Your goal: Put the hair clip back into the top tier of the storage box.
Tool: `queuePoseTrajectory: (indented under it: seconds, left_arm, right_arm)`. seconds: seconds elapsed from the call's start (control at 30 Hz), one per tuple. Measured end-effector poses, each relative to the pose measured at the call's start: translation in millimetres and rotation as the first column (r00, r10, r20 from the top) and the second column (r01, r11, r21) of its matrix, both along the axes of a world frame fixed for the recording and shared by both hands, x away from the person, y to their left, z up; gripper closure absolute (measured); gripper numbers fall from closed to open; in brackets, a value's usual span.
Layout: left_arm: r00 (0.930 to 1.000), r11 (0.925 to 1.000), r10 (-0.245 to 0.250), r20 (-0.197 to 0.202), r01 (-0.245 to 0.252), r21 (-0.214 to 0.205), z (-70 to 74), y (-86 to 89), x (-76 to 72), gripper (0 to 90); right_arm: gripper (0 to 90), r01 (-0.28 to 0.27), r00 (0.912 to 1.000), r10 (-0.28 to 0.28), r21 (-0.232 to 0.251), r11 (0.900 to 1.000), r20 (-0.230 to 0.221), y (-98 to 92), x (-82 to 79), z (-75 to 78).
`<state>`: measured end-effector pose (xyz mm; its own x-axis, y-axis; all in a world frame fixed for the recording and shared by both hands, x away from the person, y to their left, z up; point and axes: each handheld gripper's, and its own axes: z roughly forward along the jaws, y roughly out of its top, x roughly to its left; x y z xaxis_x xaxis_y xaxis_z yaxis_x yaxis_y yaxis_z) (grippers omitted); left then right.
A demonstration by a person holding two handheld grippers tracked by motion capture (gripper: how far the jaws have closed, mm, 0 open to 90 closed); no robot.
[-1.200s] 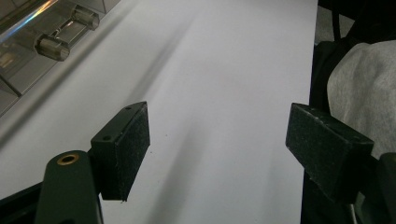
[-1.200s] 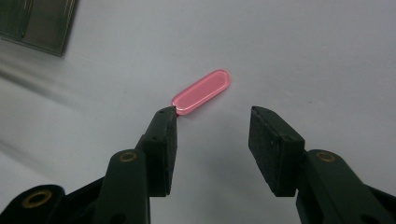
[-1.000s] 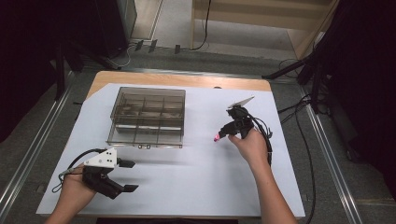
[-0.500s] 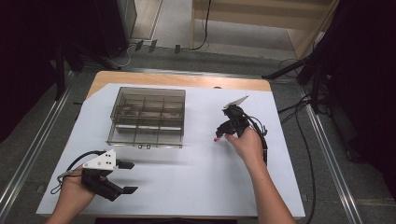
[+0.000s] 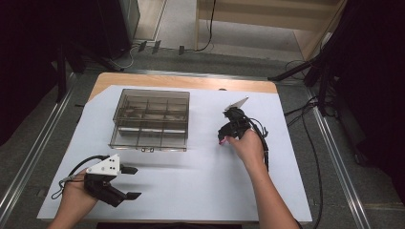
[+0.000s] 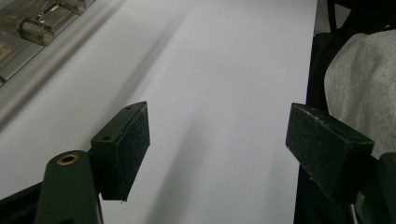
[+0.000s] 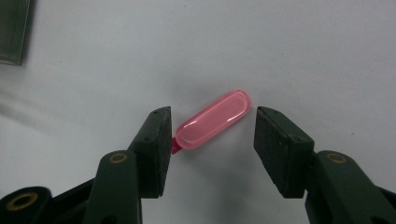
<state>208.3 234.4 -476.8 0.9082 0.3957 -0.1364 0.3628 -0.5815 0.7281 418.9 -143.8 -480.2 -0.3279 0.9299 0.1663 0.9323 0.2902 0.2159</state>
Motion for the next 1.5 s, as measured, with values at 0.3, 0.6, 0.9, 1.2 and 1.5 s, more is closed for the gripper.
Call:
queuePoseTrajectory:
  seconds: [0.3,0.6,0.9,1.2,1.5]
  left_arm:
    - [1.0,1.0,-0.001,-0.002,0.002,0.005,0.0,0.2,0.0,23.1]
    - [1.0,1.0,-0.001,0.002,0.001,0.005,-0.4,-0.4,-0.3,23.1]
    - [1.0,0.9999,-0.004,-0.003,0.004,0.01,-0.8,-1.1,-0.2,23.1]
    - [1.0,0.9999,-0.005,-0.004,0.005,0.012,-0.8,-1.3,-0.3,23.1]
    - [1.0,1.0,0.0,0.0,0.0,0.007,-0.5,-0.3,-0.7,23.1]
  right_arm:
    - [48.7,-0.011,0.9998,0.01,-0.016,0.9998,-0.017,8.1,0.4,-3.5]
    - [54.3,-0.038,0.9993,0.038,-0.06,0.9975,0.0,12.3,-1.6,-5.1]
    - [69.8,-0.082,0.996,0.085,-0.115,0.99,0.026,12.7,-3.2,-5.3]
    - [76.2,-0.115,0.992,0.121,-0.141,0.9834,0.037,12.4,-3.5,-5.3]
    - [76.9,-0.127,0.9904,0.133,-0.129,0.9834,0.038,10.3,-2.9,-5.0]
